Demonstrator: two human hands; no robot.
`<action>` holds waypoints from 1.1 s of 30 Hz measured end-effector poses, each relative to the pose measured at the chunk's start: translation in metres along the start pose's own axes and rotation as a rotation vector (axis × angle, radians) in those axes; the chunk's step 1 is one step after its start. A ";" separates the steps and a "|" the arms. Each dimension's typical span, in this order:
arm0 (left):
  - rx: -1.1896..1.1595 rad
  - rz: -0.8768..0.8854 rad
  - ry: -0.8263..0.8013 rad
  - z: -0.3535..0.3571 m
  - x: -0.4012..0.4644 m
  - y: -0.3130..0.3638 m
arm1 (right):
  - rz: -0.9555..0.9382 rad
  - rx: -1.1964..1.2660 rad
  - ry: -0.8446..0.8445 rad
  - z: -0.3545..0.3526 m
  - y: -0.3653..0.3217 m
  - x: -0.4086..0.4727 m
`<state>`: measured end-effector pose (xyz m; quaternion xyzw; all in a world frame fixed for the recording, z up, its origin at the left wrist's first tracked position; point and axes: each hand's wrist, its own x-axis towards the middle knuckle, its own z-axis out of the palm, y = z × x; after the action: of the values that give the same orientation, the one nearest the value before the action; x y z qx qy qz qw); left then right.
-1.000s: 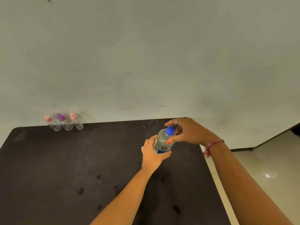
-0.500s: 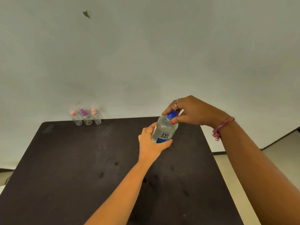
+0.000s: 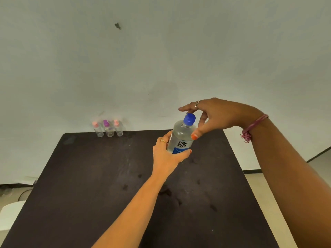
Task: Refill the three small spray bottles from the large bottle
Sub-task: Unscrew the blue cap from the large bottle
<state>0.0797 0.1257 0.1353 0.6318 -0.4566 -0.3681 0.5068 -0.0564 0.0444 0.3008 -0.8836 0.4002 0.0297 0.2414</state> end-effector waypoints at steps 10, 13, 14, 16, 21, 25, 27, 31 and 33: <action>0.000 -0.037 0.009 -0.017 -0.010 0.009 | -0.053 -0.083 0.047 0.003 -0.029 0.002; -0.002 -0.045 0.014 -0.020 -0.013 0.008 | 0.026 -0.037 0.082 0.006 -0.036 0.002; -0.002 -0.050 0.015 -0.021 -0.014 0.009 | 0.047 -0.031 0.112 0.007 -0.037 0.003; 0.002 -0.057 0.015 -0.023 -0.015 0.008 | 0.025 -0.063 0.168 0.010 -0.040 0.003; -0.011 -0.069 0.026 -0.028 -0.021 0.005 | -0.040 -0.142 0.062 0.008 -0.047 -0.001; -0.006 -0.075 0.033 -0.031 -0.024 0.002 | 0.076 -0.125 0.123 0.016 -0.050 0.002; -0.003 -0.072 0.030 -0.032 -0.025 0.002 | 0.059 -0.219 0.165 0.021 -0.051 0.005; -0.015 -0.070 0.015 -0.034 -0.027 0.000 | -0.029 -0.228 0.140 0.021 -0.053 0.001; -0.010 -0.096 0.006 -0.033 -0.027 -0.001 | -0.055 -0.196 0.147 0.016 -0.052 -0.003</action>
<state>0.1022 0.1613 0.1412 0.6516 -0.4222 -0.3923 0.4932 -0.0184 0.0830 0.3082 -0.9134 0.3874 -0.0027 0.1249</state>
